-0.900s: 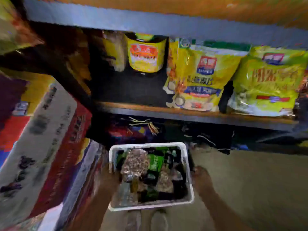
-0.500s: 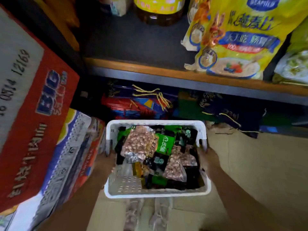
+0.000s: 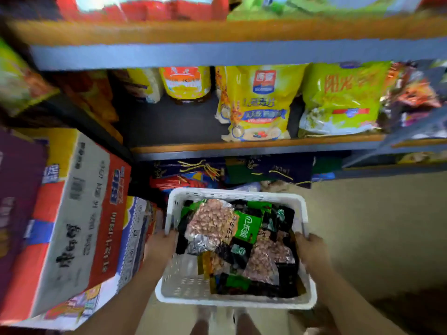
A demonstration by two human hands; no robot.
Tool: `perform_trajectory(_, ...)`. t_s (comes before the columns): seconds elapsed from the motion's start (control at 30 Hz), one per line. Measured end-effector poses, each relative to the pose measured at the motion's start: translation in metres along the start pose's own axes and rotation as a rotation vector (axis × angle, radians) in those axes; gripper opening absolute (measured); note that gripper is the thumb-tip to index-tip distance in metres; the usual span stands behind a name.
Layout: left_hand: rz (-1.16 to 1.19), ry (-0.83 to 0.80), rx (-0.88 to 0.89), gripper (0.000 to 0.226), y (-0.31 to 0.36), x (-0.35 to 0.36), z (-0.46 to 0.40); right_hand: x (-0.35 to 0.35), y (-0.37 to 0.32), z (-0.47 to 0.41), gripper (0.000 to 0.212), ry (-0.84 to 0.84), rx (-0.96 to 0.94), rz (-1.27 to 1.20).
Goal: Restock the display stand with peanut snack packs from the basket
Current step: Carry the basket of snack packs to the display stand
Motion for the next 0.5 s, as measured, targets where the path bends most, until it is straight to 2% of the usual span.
perform_trajectory(0.23, -0.179, -0.219, 0.319, 0.027, 0.130, 0.031, 0.111, -0.142, 0.048, 0.055, 0.039, 0.177, 0.111, -0.224)
perform_trajectory(0.4, -0.305, -0.361, 0.531, 0.045, 0.234, 0.109, 0.183, -0.243, 0.094, 0.035, 0.032, 0.332, 0.220, -0.400)
perform_trajectory(0.5, -0.427, -0.376, 0.657, 0.054, 0.291, 0.172, 0.219, -0.299, 0.128, 0.011, 0.035, 0.400, 0.247, -0.509)
Point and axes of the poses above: each hand's wrist, its own z-axis away from the middle knuckle, its own x-axis out of the palm, y = z × x, the point moved 5 cm from there along -z, towards the middle knuckle, and after that the axes turned 3 degrees about -z, right-handed, at the moved point
